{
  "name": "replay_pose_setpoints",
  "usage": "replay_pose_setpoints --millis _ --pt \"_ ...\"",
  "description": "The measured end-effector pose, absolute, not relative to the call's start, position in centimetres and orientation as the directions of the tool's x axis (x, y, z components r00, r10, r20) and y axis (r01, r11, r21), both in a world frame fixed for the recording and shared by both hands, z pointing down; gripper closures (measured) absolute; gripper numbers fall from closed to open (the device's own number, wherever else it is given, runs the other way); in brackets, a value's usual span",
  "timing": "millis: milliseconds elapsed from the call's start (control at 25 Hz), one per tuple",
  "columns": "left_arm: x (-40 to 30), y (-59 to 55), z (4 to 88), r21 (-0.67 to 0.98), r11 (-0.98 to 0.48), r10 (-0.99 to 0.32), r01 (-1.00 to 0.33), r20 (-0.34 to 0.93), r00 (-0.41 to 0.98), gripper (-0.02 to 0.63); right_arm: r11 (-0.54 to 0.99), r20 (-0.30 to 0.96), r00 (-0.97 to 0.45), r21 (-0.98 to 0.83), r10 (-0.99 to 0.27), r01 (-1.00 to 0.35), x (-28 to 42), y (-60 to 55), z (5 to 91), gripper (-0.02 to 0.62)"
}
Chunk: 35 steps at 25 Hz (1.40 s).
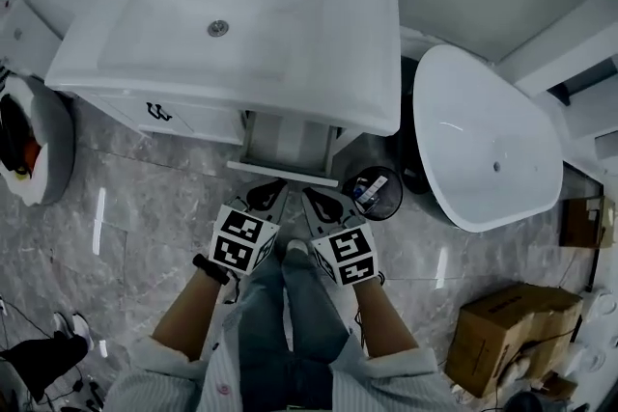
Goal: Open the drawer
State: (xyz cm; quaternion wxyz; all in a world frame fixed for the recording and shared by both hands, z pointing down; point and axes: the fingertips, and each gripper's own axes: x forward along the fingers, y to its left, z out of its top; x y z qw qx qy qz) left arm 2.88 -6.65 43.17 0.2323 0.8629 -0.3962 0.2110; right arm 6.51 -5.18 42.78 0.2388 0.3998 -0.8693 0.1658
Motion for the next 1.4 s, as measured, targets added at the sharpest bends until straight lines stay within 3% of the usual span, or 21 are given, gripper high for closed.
replay_pose_setpoints --millis 320,720,840,1000,1400 --pt "4.2 -5.3 34.9 0.283 -0.557 -0.653 -0.781 0.432 0.623 0.580 0.686 0.491 -0.624 -0.070 -0.608 -0.724 6.8 -3.1 35.9 0.578" --pt "4.7 -2.0 23.1 0.234 -0.555 -0.742 -0.798 0.293 0.603 0.582 0.646 0.273 -0.685 -0.228 -0.675 -0.728 8.0 -2.2 22.3 0.578" --pt "5.1 -1.5 20.2 0.208 -0.579 -0.745 -0.788 0.258 0.616 0.584 0.672 0.225 -0.697 -0.185 -0.681 -0.717 8.3 -2.1 19.2 0.583" --pt "5.4 -1.1 17.9 0.186 -0.587 -0.755 -0.788 0.224 0.616 0.588 0.705 0.225 -0.706 -0.098 -0.672 -0.702 8.2 -1.3 17.7 0.584" --pt "7.2 -0.1 16.0 0.170 -0.615 -0.740 -0.770 0.213 0.638 0.589 0.707 0.216 -0.710 -0.107 -0.670 -0.699 8.5 0.3 16.4 0.586"
